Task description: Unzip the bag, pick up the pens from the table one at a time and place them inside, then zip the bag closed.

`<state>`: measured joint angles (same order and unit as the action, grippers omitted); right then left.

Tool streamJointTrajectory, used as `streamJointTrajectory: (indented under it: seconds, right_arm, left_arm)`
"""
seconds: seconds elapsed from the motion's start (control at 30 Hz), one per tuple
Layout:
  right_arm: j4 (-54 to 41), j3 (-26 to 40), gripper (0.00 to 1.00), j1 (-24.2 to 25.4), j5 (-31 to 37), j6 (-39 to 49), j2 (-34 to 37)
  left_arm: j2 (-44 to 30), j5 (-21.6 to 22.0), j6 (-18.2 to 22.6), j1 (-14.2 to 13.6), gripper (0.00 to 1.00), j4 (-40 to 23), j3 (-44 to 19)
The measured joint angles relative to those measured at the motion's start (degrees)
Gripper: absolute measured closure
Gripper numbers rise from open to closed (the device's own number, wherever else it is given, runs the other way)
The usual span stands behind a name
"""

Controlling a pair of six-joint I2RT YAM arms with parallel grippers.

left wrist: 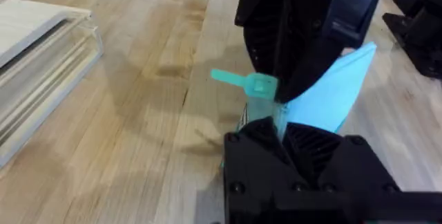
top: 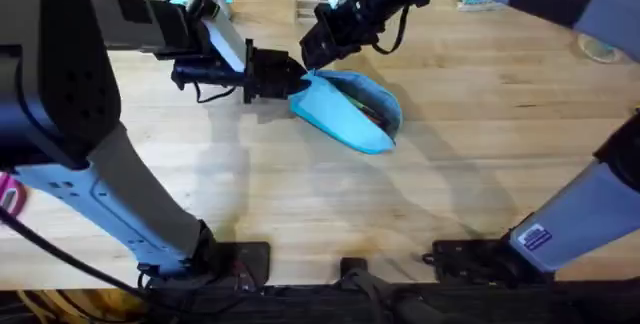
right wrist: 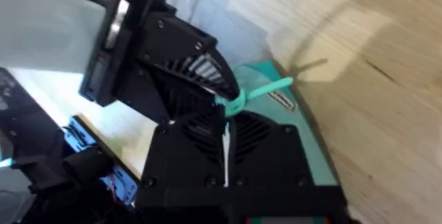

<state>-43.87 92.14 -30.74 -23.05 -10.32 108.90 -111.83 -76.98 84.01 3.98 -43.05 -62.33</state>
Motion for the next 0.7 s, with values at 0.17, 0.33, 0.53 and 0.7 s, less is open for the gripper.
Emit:
streamJointTrajectory:
  seconds: [0.17, 0.33, 0.53, 0.7]
  right_arm:
    - [-3.39, 0.06, 0.973, -0.18, 4.96, 0.22, -2.01]
    - [-6.28, 0.06, 0.973, -0.82, 9.86, 0.33, -5.15]
    - [-12.42, 0.07, 0.969, -0.97, 14.33, -0.35, -6.56]
    - [-16.05, 0.08, 0.968, -0.46, 15.89, -3.33, -6.56]
  left_arm:
    - [0.0, 0.18, 0.0, -0.1, 0.957, 0.02, 0.0]
    - [0.02, -2.26, 0.0, -0.46, 0.958, 0.03, -0.14]
    - [0.02, -2.41, 0.0, -0.84, 0.958, -0.02, -0.26]
    - [0.02, -1.33, 0.0, -0.8, 0.958, -0.02, -0.26]
